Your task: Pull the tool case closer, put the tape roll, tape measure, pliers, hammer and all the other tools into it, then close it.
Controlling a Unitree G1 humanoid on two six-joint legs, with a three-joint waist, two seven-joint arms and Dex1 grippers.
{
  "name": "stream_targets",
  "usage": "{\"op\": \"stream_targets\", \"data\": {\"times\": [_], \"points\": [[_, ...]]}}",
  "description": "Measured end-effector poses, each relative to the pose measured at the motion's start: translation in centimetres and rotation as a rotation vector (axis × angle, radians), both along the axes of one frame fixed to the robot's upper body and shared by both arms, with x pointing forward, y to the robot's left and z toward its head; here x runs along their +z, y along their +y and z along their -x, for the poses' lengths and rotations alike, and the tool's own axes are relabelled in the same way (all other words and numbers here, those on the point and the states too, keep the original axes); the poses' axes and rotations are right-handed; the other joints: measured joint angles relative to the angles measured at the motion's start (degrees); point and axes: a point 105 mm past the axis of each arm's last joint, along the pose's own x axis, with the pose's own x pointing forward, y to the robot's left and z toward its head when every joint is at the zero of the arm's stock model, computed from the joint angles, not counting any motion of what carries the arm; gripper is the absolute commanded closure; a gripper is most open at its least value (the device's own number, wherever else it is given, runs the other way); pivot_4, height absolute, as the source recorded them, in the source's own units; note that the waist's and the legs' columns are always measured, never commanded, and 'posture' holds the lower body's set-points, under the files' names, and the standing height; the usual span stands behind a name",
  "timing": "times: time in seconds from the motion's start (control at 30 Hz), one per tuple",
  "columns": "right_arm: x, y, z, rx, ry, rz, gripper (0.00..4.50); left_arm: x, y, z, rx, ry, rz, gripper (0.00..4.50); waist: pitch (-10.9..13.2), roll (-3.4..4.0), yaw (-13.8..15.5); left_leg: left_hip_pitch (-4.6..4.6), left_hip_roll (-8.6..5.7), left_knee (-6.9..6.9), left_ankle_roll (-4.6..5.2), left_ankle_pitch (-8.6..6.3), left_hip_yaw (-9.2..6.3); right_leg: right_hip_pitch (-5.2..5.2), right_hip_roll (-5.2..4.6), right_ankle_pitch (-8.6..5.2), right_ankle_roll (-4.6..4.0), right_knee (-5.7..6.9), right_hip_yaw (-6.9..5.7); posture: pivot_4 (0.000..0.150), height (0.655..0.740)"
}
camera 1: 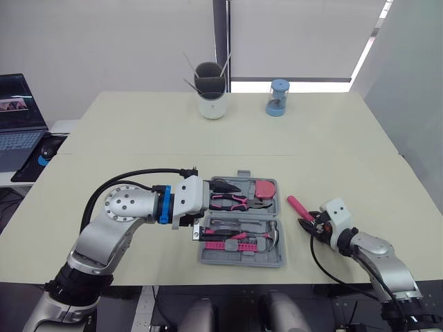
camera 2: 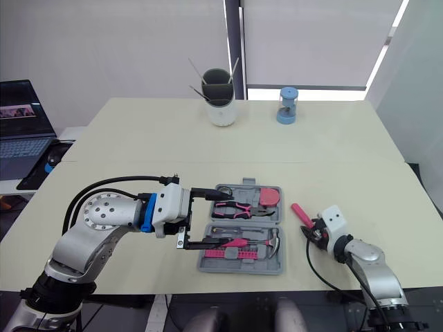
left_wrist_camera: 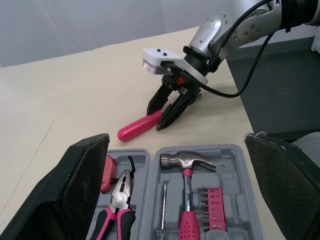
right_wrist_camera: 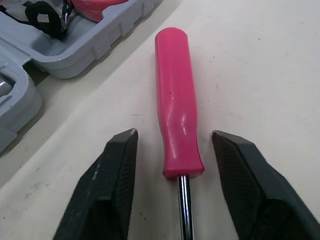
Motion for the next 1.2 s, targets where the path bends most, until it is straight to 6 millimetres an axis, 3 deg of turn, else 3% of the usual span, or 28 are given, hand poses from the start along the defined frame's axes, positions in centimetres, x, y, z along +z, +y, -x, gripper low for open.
{"op": "stream_targets", "data": {"times": [0.13, 0.3, 0.37, 0.53, 0.73, 0.87, 1.0, 1.2], "points": [[0.03, 0.03, -0.02, 0.001, -0.004, 0.000, 3.73, -0.02, 0.00, 0.00, 0.003, 0.002, 0.000, 0.00, 0.00, 0.00, 0.00, 0.01, 0.00, 0.00, 0.00, 0.00, 0.00, 0.00, 0.00, 0.00, 0.00, 0.01, -0.01, 0.150, 0.7400], [-0.06, 0.10, -0.01, -0.003, -0.012, -0.011, 3.81, -0.04, -0.01, -0.01, 0.008, 0.007, -0.002, 0.00, 0.00, 0.00, 0.00, 0.01, 0.01, 0.00, 0.00, 0.00, 0.00, 0.00, 0.00, 0.00, 0.00, 0.01, -0.01, 0.150, 0.7400], [-0.10, 0.03, -0.02, -0.005, -0.017, -0.011, 3.09, -0.02, -0.02, 0.02, 0.007, 0.006, -0.003, 0.00, 0.00, 0.00, -0.01, 0.01, 0.01, 0.00, 0.00, 0.00, -0.01, 0.00, 0.00, 0.00, 0.00, 0.01, -0.01, 0.150, 0.7400], [-0.39, 0.00, 0.07, -0.010, -0.032, -0.014, 1.91, -0.01, -0.01, 0.03, 0.006, 0.006, -0.004, 0.00, 0.00, 0.00, 0.00, 0.02, 0.00, 0.00, 0.00, 0.00, 0.01, 0.01, 0.00, 0.00, 0.00, 0.01, 0.01, 0.150, 0.7400], [-0.59, -0.17, 0.29, -0.014, -0.052, -0.031, 1.91, -0.02, 0.00, 0.07, 0.002, 0.007, -0.007, 0.00, 0.00, 0.00, 0.02, 0.03, 0.00, 0.00, 0.00, 0.00, 0.00, 0.02, 0.00, 0.00, 0.00, 0.01, 0.00, 0.150, 0.7400], [-0.63, -0.41, 0.29, -0.022, -0.057, -0.033, 2.65, 0.22, -0.06, -0.02, -0.002, -0.003, -0.008, 0.00, 0.00, 0.00, 0.02, 0.03, 0.00, 0.00, 0.00, 0.00, 0.00, 0.04, 0.00, 0.00, 0.00, 0.01, 0.00, 0.150, 0.7400], [-0.71, -0.71, 0.39, -0.030, -0.059, -0.042, 3.80, 0.34, -0.08, -0.07, -0.003, -0.007, -0.008, 0.00, 0.00, 0.00, 0.00, 0.05, 0.01, 0.00, 0.00, 0.00, 0.01, 0.04, 0.00, 0.00, 0.00, 0.01, 0.01, 0.150, 0.7400], [-0.81, -0.66, 0.69, -0.023, -0.065, -0.049, 3.85, 0.32, -0.08, -0.08, -0.001, -0.007, -0.007, 0.00, 0.00, 0.00, 0.00, 0.05, 0.00, 0.00, 0.00, 0.00, 0.01, 0.04, 0.00, 0.00, 0.00, 0.01, 0.01, 0.150, 0.7400]]}}
